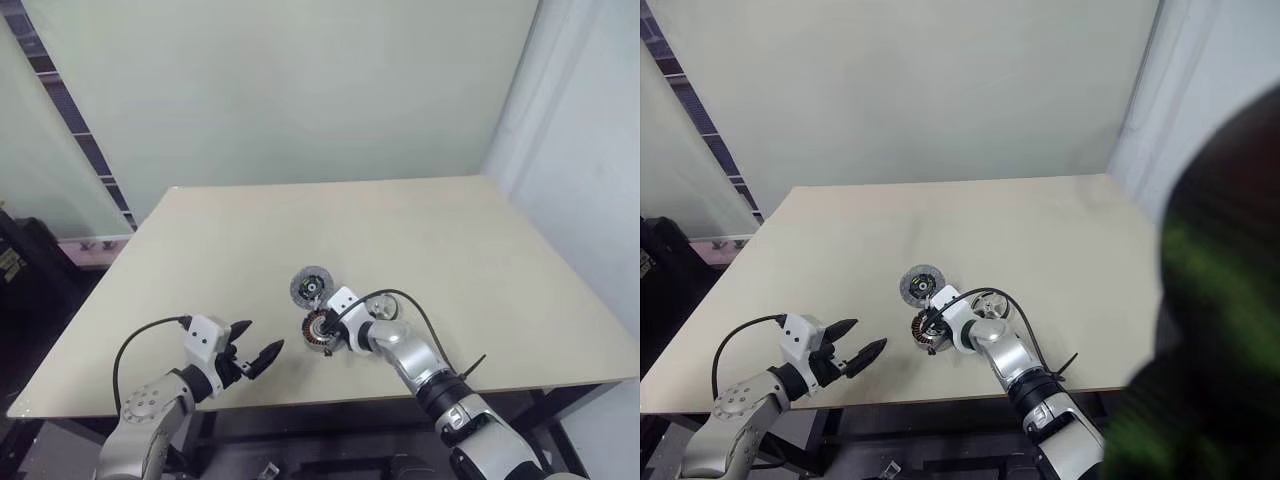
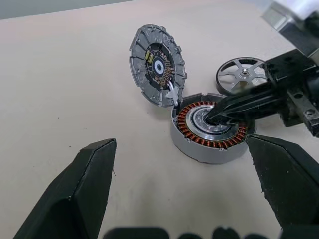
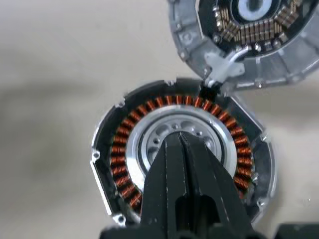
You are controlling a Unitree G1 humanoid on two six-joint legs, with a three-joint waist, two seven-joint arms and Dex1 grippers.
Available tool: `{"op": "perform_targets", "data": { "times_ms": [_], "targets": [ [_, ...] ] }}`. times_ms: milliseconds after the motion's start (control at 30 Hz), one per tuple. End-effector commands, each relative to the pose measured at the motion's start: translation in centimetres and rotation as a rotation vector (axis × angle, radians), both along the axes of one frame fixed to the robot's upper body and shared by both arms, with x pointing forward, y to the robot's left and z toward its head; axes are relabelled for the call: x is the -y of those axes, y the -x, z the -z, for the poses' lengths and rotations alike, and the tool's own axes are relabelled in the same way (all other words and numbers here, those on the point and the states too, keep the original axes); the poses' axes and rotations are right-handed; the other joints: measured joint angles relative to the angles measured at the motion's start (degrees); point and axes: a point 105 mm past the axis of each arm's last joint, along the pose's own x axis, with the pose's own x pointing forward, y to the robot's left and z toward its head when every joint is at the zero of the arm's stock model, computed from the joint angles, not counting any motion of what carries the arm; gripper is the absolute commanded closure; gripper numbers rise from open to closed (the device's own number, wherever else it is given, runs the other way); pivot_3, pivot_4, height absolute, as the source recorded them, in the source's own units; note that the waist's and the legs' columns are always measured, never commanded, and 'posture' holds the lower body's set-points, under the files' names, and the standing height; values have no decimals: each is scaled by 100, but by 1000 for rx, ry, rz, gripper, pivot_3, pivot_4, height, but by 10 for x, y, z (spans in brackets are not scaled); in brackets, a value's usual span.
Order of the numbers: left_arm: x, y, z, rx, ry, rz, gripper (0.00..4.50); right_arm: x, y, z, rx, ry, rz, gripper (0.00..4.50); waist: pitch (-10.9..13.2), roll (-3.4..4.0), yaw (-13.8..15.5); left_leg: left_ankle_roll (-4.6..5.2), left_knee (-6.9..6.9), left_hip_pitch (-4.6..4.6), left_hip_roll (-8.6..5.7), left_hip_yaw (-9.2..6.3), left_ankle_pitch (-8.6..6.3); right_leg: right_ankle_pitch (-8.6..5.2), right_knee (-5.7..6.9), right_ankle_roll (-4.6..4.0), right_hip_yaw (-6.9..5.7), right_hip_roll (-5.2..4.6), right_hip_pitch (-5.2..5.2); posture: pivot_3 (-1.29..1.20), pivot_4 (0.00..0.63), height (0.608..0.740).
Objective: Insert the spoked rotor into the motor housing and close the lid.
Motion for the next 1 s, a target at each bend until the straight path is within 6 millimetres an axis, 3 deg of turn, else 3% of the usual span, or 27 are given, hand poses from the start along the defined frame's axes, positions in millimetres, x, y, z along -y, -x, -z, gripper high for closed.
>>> {"op": "perform_targets", "data": {
  "times_ms": [33, 167, 267, 467, 633, 833, 1000],
  "targets": [
    [-1, -3, -13, 56, -16, 9, 0, -2, -3, -9, 28, -34, 3, 4485, 0, 0, -1, 0, 0, 0, 0, 0, 0, 0, 0, -1, 0, 0, 0, 0, 0, 740],
    [1, -5, -12, 55, -12, 13, 0, 2, -15, -36, 64, -130, 44, 4485, 1, 0, 1, 0, 2, -2, 0, 0, 0, 0, 0, 0, 0, 0, -1, 0, 0, 740],
    [3, -7, -11, 57, -7, 18, 0, 9, -22, -53, 85, -169, 73, 3902, 1, 0, 2, 0, 2, -3, 0, -1, 0, 0, -1, 0, 0, 0, -2, 0, 0, 740],
    [9, -11, -11, 62, 4, 38, 0, 44, -41, -86, 127, -229, 211, 1807, 1, 0, 4, 0, 1, -5, -1, -2, 0, 1, -1, 0, 0, 0, -2, 0, 0, 740],
    [12, -12, -10, 59, 11, 53, 0, 77, -50, -92, 130, -223, 323, 16, 1, 0, 3, 0, 1, -5, -3, 0, 0, 0, -3, 0, 0, -1, -1, 0, 0, 740],
    [18, -16, -9, 59, 19, 78, 0, 127, -60, -75, -48, -285, 580, 16, 1, 0, 4, 1, 0, -6, -1, 2, 0, 4, -2, -5, 1, 0, -2, 0, 0, 740],
    [22, -20, -9, 64, 21, 95, 0, 141, -57, -56, -276, -390, 713, 16, 1, 0, 4, 2, 1, -7, -3, 4, 0, 7, -4, -11, 3, 0, -1, 0, 0, 740]
  ]
}}
